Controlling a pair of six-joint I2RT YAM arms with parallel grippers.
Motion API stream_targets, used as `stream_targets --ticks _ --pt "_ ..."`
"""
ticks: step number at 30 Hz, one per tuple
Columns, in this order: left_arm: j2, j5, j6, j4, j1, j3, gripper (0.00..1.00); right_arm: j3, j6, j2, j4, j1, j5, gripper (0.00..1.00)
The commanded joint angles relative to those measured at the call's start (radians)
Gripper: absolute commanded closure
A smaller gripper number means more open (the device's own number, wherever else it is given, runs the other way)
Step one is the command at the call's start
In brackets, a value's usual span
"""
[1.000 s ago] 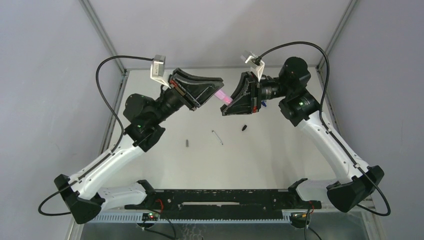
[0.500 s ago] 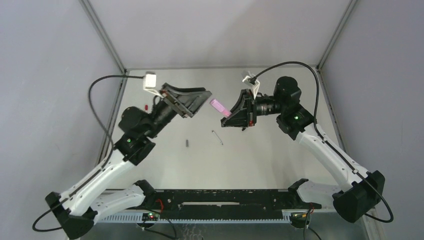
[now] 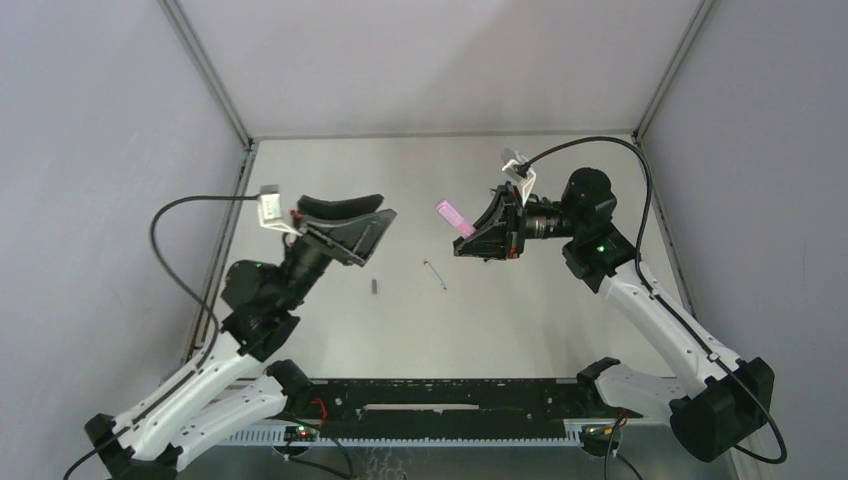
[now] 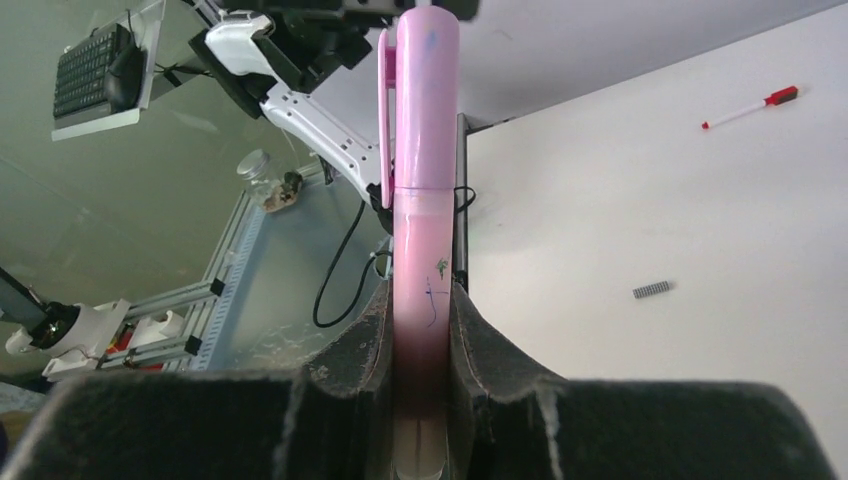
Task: Insert the pens into the pen caps
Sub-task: Press the pen cap onto the pen.
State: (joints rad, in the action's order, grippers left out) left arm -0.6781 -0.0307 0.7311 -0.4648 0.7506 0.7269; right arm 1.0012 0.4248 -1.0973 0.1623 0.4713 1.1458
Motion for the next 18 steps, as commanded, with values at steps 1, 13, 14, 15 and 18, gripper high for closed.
stream_targets --ticks 1,13,14,15,18 --pt "-0.066 -0.093 0.036 -0.096 0.001 -0.02 0.13 -0.021 0.075 0.033 0.106 -0.012 -0.024 1.0" --pt "-0.263 -0.183 0.037 -0.228 0.083 -0.009 0.14 -0.044 0.128 0.033 0.141 -0.037 -0.059 1.0" --pt "-0.273 -0.185 0.039 -0.23 0.087 -0.009 0.14 -0.044 0.13 0.032 0.145 -0.037 -0.059 1.0" --pt "-0.285 -0.184 0.041 -0.231 0.089 -0.009 0.14 -0.044 0.132 0.03 0.147 -0.037 -0.06 1.0" --pt "-0.314 -0.187 0.048 -0.247 0.094 -0.007 0.15 -0.044 0.134 0.029 0.149 -0.036 -0.059 1.0"
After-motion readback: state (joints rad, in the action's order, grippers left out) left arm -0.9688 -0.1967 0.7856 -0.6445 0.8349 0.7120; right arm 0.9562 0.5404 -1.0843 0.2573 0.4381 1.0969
